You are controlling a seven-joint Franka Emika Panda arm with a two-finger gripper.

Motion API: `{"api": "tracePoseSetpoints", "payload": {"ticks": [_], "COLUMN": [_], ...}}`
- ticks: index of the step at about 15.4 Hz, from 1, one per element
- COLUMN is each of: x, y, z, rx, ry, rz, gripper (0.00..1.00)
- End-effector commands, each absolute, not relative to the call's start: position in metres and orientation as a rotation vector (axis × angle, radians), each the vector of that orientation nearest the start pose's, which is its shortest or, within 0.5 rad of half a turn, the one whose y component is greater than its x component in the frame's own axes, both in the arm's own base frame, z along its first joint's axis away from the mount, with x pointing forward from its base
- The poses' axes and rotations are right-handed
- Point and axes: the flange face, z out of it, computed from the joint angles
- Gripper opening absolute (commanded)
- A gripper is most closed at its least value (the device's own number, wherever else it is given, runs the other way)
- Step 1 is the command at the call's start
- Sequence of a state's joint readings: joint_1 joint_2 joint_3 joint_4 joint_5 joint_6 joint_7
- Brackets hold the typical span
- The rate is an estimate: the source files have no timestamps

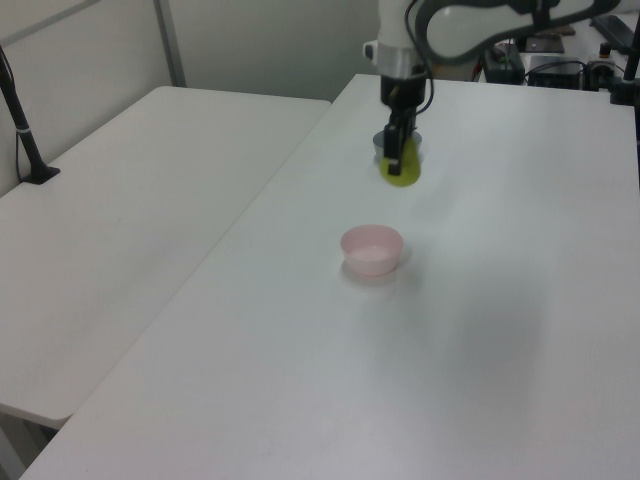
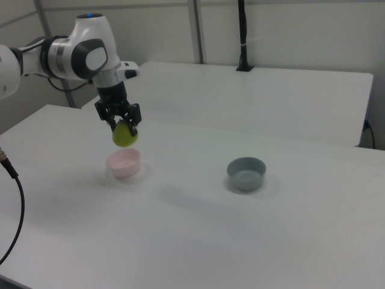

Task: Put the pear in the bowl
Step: 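Lift the pear and carry it over the pink bowl, then lower the pear into the pink bowl and open the gripper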

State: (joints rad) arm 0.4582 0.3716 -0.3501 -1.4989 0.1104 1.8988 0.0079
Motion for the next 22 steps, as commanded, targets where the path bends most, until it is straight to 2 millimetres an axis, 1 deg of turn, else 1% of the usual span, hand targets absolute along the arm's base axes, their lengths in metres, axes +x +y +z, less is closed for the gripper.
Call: {"api": "tracePoseSetpoints", "payload": {"ticks": [1,3,5,8,10,13,15,16,17,18,21,22], "x": [0.678,0.681,0.685,0.691,0.693,0.692,0.692,0.691,0.69,0.689,0.689,0.689], "y": [0.151,0.169,0.176,0.18,0.182,0.183,0.187,0.191,0.193,0.195,0.194,0.193], "z": [0.449,0.431,0.415,0.389,0.38,0.374,0.363,0.362,0.36,0.36,0.363,0.371], "rx": [-3.148,-3.157,-3.165,-3.176,-3.179,-3.18,-3.188,-3.189,-3.191,-3.191,-3.187,-3.181], "ry": [-0.059,-0.051,-0.033,-0.002,-0.002,0.001,0.023,0.018,0.012,0.005,0.01,0.011], "rz": [-0.204,-0.215,-0.222,-0.235,-0.243,-0.233,-0.213,-0.212,-0.208,-0.207,-0.206,-0.217], "gripper": [0.43,0.46,0.47,0.49,0.54,0.63,0.71,0.8,0.99,1.0,1.0,1.0]}}
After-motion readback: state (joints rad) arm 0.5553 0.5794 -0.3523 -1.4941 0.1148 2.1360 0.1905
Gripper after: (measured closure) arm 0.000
